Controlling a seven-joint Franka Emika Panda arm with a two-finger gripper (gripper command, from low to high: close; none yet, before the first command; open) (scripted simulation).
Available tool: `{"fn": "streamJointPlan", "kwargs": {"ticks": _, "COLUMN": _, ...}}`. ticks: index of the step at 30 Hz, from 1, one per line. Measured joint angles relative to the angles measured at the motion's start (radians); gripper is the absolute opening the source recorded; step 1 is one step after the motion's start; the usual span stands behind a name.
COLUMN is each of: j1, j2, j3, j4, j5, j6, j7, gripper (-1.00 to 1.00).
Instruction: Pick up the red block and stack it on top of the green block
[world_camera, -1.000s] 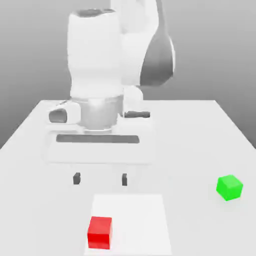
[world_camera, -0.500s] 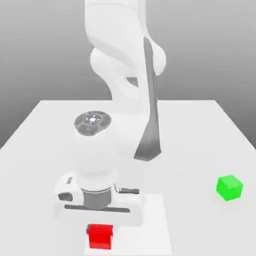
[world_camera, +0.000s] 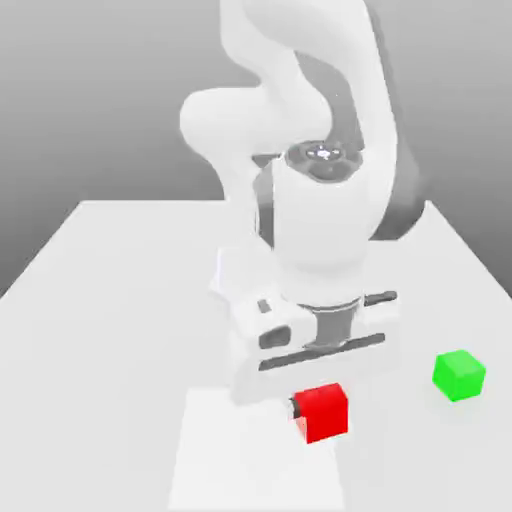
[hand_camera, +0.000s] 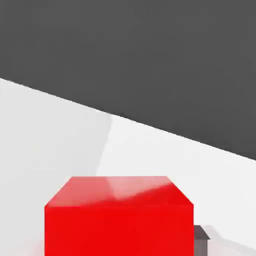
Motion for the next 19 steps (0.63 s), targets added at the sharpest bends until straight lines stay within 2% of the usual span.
{"fn": "streamJointPlan", "kwargs": {"ticks": 6, "j1": 0.204, "j2": -0.072, "j3": 0.119, "j4": -0.051, "j5": -0.002, "j6": -0.018, "j7": -0.135, "gripper": -1.0}}
{"fn": "streamJointPlan", "kwargs": {"ticks": 10, "j1": 0.356, "j2": -0.102, "j3": 0.157, "j4": -0.082, "j5": -0.029, "j6": -0.02, "j7": -0.2, "gripper": -1.0}}
{"fn": "streamJointPlan", "kwargs": {"ticks": 12, "j1": 0.414, "j2": -0.059, "j3": 0.132, "j4": -0.083, "j5": -0.07, "j6": 0.024, "j7": -0.181, "gripper": -1.0}}
{"fn": "streamJointPlan", "kwargs": {"ticks": 16, "j1": 0.408, "j2": 0.072, "j3": 0.07, "j4": -0.079, "j5": -0.169, "j6": 0.144, "j7": -0.113, "gripper": -1.0}}
{"fn": "streamJointPlan", "kwargs": {"ticks": 17, "j1": 0.413, "j2": 0.089, "j3": 0.062, "j4": -0.078, "j5": -0.182, "j6": 0.16, "j7": -0.104, "gripper": 1.0}}
{"fn": "streamJointPlan", "kwargs": {"ticks": 19, "j1": 0.413, "j2": 0.089, "j3": 0.062, "j4": -0.078, "j5": -0.182, "j6": 0.16, "j7": -0.104, "gripper": 1.0}}
